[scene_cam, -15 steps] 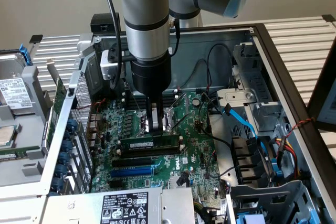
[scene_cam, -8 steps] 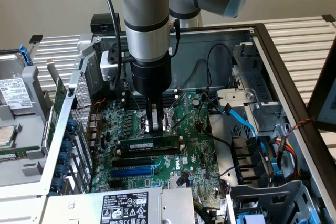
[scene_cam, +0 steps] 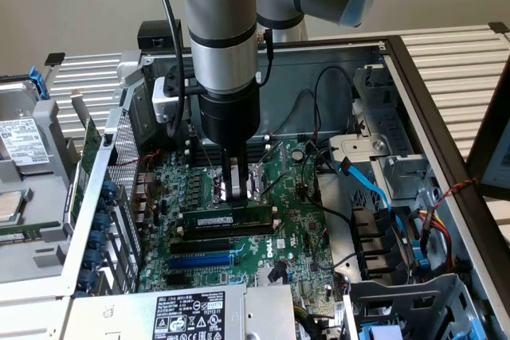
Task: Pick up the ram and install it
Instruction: 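Insert the ram into the slot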
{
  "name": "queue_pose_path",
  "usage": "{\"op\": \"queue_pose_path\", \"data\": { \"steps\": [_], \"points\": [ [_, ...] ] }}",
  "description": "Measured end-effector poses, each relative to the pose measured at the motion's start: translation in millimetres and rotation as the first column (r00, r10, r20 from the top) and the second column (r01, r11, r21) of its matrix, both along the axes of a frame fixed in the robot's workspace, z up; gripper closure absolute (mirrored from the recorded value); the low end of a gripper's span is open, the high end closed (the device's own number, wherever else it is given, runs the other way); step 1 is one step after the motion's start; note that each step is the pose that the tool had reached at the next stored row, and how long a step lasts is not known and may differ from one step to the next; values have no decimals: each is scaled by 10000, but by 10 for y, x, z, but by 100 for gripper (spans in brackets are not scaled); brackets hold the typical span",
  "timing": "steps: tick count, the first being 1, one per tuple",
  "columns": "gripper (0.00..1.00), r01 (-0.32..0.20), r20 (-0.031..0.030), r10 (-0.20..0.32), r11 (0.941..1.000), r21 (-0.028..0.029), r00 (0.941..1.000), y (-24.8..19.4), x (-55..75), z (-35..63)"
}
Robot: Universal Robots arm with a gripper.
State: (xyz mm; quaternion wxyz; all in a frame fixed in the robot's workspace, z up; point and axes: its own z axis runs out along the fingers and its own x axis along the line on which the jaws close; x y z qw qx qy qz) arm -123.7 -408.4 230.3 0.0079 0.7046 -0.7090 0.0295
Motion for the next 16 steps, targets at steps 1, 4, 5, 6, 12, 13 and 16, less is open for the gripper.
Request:
{"op": "queue_pose_path", "data": {
  "steps": [1, 4, 5, 6, 12, 13, 16],
  "points": [
    [87, 1, -1, -1, 10000, -1, 10000, 1, 0, 1],
    [87, 5, -1, -5, 10000, -1, 10000, 7, 0, 0],
    [87, 6, -1, -6, 10000, -1, 10000, 9, 0, 0],
    [87, 7, -2, -7, 10000, -2, 10000, 8, 0, -1],
    [87, 19, -1, -19, 10000, -1, 10000, 9, -4, -10],
    [87, 19, -1, -19, 10000, -1, 10000, 9, -6, -10],
    [87, 20, 1, -20, 10000, 0, 10000, 9, -10, -12]
  ]
}}
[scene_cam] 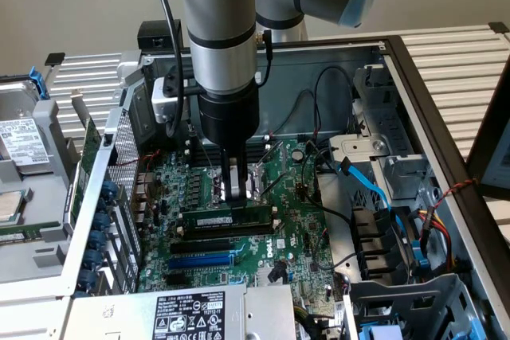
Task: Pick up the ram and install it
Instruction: 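Insert the ram into the slot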
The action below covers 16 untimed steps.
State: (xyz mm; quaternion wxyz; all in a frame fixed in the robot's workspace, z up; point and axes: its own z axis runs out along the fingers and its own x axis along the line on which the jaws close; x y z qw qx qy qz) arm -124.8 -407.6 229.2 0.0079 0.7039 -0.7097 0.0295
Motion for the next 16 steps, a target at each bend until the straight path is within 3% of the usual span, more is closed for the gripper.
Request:
{"op": "queue_pose_path", "data": {
  "steps": [14, 15, 16],
  "points": [
    [85, 2, 21, -2, 10000, 0, 10000, 0, -2, -76],
    [79, 6, -53, -6, 10000, -2, 10000, 0, -4, -77],
    [72, 10, -215, -10, 10000, -2, 9998, 0, -5, -76]
  ]
}}
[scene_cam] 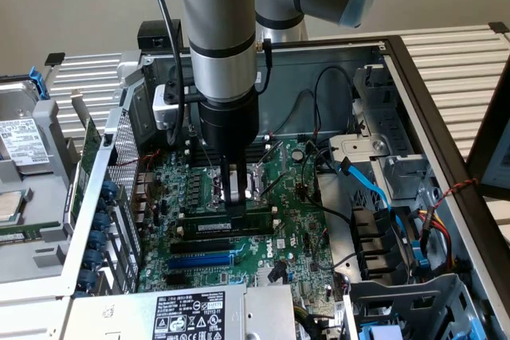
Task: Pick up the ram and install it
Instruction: 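Insert the ram into the slot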
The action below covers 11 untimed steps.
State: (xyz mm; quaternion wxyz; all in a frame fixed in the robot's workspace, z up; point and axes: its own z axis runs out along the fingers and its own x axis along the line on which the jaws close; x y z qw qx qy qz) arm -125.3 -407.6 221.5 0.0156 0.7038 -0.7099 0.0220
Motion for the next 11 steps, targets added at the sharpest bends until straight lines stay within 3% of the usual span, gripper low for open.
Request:
{"op": "queue_pose_path", "data": {
  "steps": [1, 2, 3, 7, 11],
  "points": [
    [72, 2, -194, -2, 10000, 1, 9998, 0, -1, 0],
    [72, 2, -288, -2, 10000, 2, 9996, 0, -2, 0],
    [72, 3, -314, -3, 10000, 7, 9995, -1, -5, 6],
    [72, 3, -315, -1, 10000, 73, 9995, 0, -4, 62],
    [72, 3, -315, -1, 10000, 84, 9995, 0, -4, 108]
  ]
}}
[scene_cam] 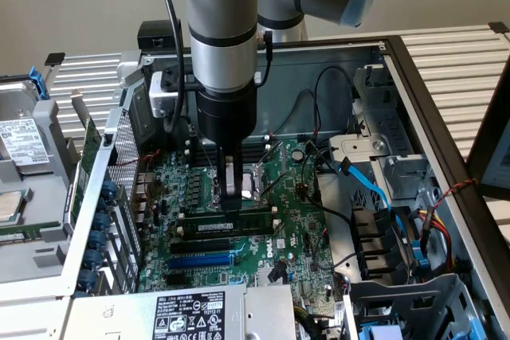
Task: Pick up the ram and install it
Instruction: 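Insert the ram into the slot, then press down the ram until it locks into place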
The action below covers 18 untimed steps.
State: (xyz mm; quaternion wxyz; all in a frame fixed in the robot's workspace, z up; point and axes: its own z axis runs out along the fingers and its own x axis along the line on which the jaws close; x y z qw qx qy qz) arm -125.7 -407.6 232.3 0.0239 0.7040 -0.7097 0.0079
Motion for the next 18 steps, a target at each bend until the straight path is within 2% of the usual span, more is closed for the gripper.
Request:
{"op": "queue_pose_path", "data": {
  "steps": [14, 18],
  "points": [
    [72, 0, 1, 0, 10000, 1, 10000, 0, -16, 85],
    [75, 0, 3, 0, 10000, -31, 10000, 0, -75, 86]
  ]
}}
